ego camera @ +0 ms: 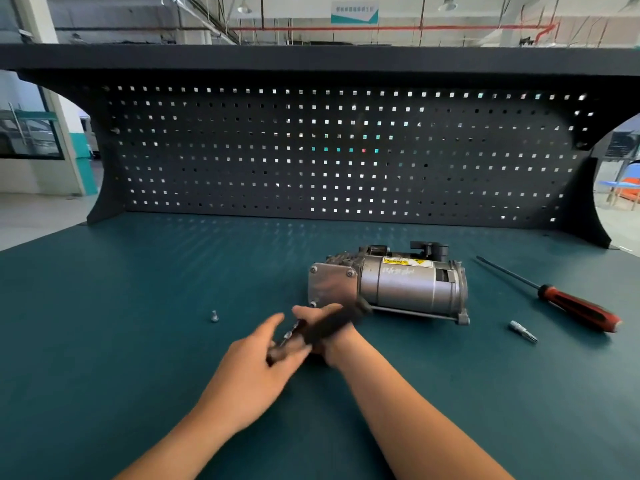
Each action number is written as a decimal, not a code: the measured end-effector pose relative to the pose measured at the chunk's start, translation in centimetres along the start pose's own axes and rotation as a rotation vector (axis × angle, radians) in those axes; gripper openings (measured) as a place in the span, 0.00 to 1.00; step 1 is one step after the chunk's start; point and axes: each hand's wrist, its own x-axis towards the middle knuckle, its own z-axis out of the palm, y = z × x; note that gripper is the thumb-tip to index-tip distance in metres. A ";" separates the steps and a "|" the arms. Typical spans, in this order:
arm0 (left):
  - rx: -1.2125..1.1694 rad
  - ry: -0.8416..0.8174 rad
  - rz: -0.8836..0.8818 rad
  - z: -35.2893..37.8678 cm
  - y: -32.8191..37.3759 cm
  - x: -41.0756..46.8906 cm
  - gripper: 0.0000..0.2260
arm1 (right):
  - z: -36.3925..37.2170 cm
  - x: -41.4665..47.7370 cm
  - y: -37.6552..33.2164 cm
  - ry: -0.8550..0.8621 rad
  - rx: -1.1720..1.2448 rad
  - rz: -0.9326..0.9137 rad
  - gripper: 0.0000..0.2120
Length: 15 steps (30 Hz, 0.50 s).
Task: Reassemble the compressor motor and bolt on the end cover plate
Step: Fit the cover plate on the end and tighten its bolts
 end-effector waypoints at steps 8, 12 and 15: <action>-1.103 -0.217 -0.594 -1.2 0.8 0.7 0.19 | -0.2 -0.8 0.2 0.101 -0.244 -0.131 0.18; -0.104 -0.122 -0.105 -0.9 0.0 0.5 0.11 | -0.6 -1.0 0.1 0.078 -0.455 -0.221 0.22; 0.505 -0.033 0.150 -0.5 -0.8 -0.1 0.09 | -0.5 -0.9 0.2 0.081 -0.479 -0.222 0.19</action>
